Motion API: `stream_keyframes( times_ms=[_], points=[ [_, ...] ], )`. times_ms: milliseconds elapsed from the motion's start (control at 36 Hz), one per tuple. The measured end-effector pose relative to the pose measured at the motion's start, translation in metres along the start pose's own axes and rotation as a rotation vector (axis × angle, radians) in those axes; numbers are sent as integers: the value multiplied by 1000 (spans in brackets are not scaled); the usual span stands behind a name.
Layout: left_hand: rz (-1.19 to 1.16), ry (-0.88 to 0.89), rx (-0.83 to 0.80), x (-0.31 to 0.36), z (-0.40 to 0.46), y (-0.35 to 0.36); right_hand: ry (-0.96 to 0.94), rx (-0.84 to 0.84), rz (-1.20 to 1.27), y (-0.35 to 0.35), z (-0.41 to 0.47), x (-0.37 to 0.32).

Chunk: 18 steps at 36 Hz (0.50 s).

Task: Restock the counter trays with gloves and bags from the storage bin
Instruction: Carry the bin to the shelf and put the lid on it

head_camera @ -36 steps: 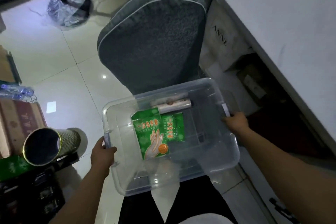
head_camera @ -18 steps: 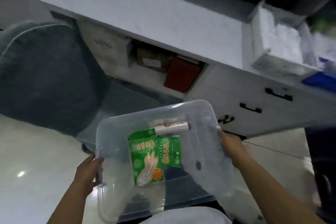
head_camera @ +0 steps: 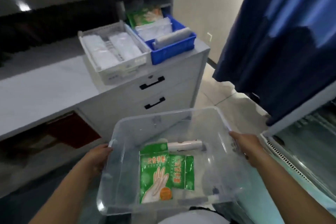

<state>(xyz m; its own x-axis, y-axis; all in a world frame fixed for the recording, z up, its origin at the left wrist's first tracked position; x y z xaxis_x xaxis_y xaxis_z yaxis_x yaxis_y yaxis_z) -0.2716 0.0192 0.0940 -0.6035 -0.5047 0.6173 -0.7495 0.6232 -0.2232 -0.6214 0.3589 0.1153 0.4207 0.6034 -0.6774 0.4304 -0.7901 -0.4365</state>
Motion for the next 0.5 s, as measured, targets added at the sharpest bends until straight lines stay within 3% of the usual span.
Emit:
stream_keyframes(
  times_ms=[167,306,500],
  points=[
    [144,81,-6,86,30,119,67,75,88,-92,52,18],
    [224,128,-94,140,42,209,56,173,189,-149,78,26],
    [452,179,-203,227,52,304,191,277,383,-203,98,38]
  ],
)
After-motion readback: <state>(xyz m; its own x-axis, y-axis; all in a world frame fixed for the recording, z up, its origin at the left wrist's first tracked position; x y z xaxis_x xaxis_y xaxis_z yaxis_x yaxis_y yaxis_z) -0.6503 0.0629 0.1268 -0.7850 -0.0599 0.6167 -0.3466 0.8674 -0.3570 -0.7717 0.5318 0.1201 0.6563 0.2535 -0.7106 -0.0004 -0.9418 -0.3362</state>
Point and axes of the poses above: each hand's wrist, its own z-axis towards the middle knuckle, its own y-axis out of the palm, x = y × z, the point moved 2 cm from there along z, towards the middle knuckle, and after that the axes turned 1 degree about -z, right-handed, at the moved point
